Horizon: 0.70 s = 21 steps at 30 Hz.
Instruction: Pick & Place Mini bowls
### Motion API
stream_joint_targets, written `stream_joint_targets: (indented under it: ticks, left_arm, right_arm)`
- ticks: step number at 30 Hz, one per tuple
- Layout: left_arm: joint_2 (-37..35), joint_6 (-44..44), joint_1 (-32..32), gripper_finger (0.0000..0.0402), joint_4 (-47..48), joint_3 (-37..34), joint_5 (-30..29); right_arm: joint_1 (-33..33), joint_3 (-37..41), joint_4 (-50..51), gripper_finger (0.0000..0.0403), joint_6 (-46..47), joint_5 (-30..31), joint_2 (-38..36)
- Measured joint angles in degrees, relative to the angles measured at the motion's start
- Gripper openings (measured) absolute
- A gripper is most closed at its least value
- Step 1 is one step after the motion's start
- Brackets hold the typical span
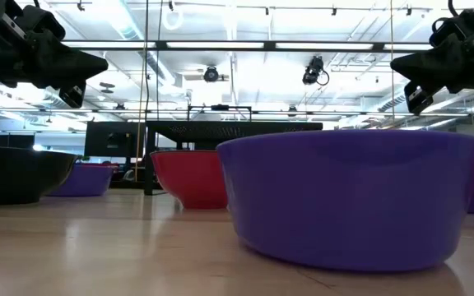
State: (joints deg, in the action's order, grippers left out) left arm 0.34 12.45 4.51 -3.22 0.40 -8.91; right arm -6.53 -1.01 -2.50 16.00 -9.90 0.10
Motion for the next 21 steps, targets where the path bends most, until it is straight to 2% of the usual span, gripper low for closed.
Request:
stream_joint_targets:
  ticks: [10,15,18,21]
  left_arm:
    - [0.0,-0.1,0.0,0.0030,-3.8,0.0,-2.4]
    - [0.4,1.6,0.3,0.0030,-11.4,0.0,0.6]
    - [3.1,-1.3,2.3,0.0027,-16.4,0.0,1.5]
    - [8.3,-5.2,5.3,0.0016,-19.7,0.2,-3.1]
  right_arm:
    - [0.0,0.0,0.0,0.0020,0.0,0.0,0.0]
    - [0.0,0.0,0.0,0.0020,0.0,0.0,0.0]
    - [0.0,0.0,0.0,0.0020,0.0,0.0,0.0]
    - [0.0,0.0,0.0,0.0020,0.0,0.0,0.0]
